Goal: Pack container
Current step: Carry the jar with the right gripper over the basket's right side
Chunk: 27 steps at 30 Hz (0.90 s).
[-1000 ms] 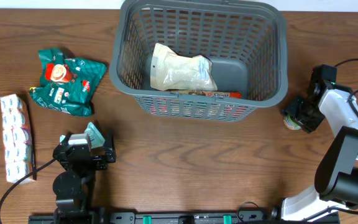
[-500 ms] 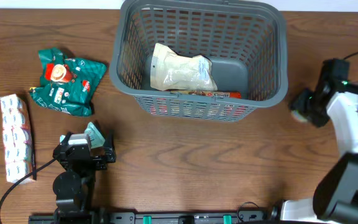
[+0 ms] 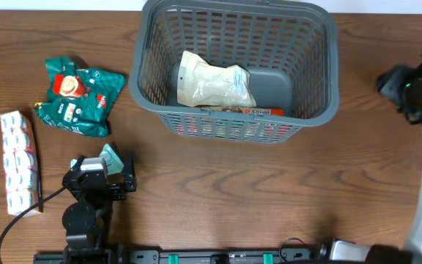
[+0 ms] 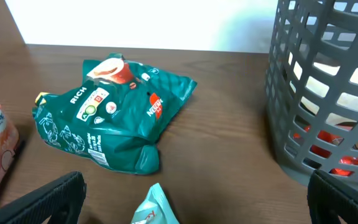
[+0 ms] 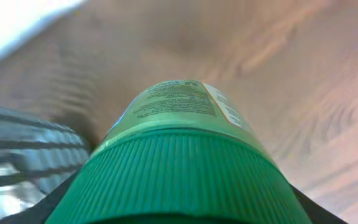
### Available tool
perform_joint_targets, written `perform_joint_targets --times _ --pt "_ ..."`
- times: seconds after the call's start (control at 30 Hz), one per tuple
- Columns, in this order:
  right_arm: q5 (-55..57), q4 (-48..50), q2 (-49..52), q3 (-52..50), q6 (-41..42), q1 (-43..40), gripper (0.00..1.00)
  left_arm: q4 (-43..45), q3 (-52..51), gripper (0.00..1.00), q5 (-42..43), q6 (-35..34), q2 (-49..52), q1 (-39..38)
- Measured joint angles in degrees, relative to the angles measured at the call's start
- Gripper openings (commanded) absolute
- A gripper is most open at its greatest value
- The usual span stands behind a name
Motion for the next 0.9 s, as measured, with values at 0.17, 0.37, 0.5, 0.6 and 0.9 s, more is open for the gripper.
perform_joint_targets --times 0.17,0.37,0.5,0.6,0.9 --pt "-3.17 -0.37 -3.21 8.0 -5.44 2.49 0.01 0.0 0.0 0.99 0.0 0.0 0.0 0.0" --pt "-5.49 -1.77 -4.17 15.54 -9.55 10.19 0.01 0.0 0.0 0.99 0.0 0.0 0.0 0.0" --pt "-5.92 -1.31 -4.04 16.74 -10.62 16.02 0.01 0.0 0.0 0.99 0.0 0.0 0.0 0.0" --pt "-5.95 -1.42 -2.97 16.74 -10.93 19.47 0.01 0.0 0.0 0.99 0.0 0.0 0.0 0.0" --pt "-0.68 -1.53 6.54 16.76 -11.78 28.46 0.01 0.0 0.0 0.99 0.0 0.0 0.02 0.0"
